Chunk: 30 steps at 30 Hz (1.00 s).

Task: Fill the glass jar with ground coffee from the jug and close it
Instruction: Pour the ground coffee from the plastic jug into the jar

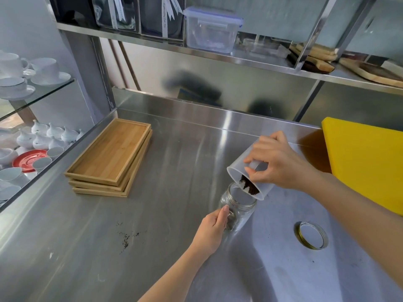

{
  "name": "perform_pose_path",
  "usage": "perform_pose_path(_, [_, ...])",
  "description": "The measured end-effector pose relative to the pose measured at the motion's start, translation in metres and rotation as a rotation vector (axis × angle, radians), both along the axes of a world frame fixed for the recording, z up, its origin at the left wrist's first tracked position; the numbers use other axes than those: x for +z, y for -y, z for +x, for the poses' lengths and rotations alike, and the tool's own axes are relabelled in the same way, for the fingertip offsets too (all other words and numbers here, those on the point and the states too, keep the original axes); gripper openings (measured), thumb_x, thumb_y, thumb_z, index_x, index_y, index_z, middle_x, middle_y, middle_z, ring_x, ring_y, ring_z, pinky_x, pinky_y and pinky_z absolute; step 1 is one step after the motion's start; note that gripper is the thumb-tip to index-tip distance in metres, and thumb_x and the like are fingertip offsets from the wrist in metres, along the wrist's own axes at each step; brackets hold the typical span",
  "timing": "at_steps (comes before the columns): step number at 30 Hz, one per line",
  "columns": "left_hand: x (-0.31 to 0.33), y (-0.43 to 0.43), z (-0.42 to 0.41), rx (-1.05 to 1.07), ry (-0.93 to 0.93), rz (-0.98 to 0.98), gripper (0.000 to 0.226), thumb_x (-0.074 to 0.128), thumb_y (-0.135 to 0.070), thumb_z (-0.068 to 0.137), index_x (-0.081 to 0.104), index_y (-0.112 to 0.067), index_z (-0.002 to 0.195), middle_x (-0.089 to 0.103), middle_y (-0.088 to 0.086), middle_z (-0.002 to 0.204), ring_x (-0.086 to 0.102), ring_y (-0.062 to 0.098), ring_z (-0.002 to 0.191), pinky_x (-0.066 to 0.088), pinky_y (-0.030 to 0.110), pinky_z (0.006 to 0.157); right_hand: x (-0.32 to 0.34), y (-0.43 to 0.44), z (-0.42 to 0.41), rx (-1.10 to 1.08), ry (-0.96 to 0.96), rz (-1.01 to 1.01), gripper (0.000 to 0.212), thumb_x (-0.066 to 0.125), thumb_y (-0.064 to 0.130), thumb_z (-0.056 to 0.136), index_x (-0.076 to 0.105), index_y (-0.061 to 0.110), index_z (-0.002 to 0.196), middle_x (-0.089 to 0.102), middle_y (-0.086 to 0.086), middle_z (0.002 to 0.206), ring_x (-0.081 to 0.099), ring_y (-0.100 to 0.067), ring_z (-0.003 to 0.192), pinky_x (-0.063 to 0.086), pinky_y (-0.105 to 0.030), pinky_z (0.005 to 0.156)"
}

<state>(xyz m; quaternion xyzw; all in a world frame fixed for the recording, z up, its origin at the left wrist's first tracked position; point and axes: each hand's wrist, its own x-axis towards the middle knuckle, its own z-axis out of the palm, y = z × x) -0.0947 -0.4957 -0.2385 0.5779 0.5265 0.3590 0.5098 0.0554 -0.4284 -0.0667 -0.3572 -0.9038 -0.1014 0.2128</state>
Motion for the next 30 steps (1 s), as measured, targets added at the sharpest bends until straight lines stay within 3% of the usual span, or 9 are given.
perform_pose_path(4, [0.0006,-0.0008,0.0003,0.005,-0.001,0.001,0.045,0.031,-0.054,0.088,0.030,-0.018,0.061,0.032,-0.007,0.058,0.028,0.010,0.056,0.024,0.027,0.057,-0.0003,0.0012,-0.0001,0.017,-0.005,0.015,0.034,0.049,0.035,0.072,0.067,0.006,0.066,0.063,-0.010,0.060,0.053,-0.027,0.066,0.024,-0.030,0.072])
perform_pose_path(8, [0.0001,0.0003,0.0007,0.000,0.000,0.001,0.045,0.033,-0.051,0.092,0.030,-0.019,0.060,0.032,-0.007,0.057,0.028,0.009,0.054,0.024,0.026,0.056,-0.0019,0.0003,-0.0007,0.011,-0.020,0.003,0.034,0.049,0.035,0.073,0.067,0.006,0.066,0.061,-0.010,0.059,0.042,-0.019,0.070,0.023,-0.029,0.071])
perform_pose_path(12, [0.0020,0.0005,0.0002,-0.003,0.003,-0.002,0.045,0.035,-0.042,0.098,0.030,-0.019,0.060,0.031,-0.008,0.056,0.027,0.007,0.052,0.024,0.024,0.054,-0.0039,-0.0012,0.0023,-0.009,-0.011,-0.012,0.033,0.050,0.036,0.074,0.066,0.008,0.067,0.060,-0.009,0.059,0.043,-0.020,0.069,0.022,-0.030,0.074])
perform_pose_path(22, [0.0024,0.0008,-0.0004,-0.007,0.006,-0.002,0.043,0.033,-0.045,0.097,0.032,-0.017,0.064,0.032,-0.004,0.060,0.027,0.012,0.057,0.025,0.031,0.060,-0.0016,0.0027,0.0016,0.022,-0.002,-0.008,0.035,0.050,0.037,0.074,0.067,0.007,0.068,0.062,-0.010,0.062,0.042,-0.019,0.071,0.020,-0.025,0.075])
perform_pose_path(30, [0.0040,0.0005,-0.0007,-0.013,0.007,-0.013,0.045,0.031,-0.053,0.091,0.031,-0.016,0.064,0.032,-0.002,0.061,0.028,0.015,0.061,0.025,0.032,0.062,0.0030,0.0076,0.0042,0.065,0.021,0.042,0.033,0.050,0.033,0.076,0.067,0.006,0.068,0.062,-0.011,0.063,0.042,-0.019,0.072,0.032,-0.042,0.068])
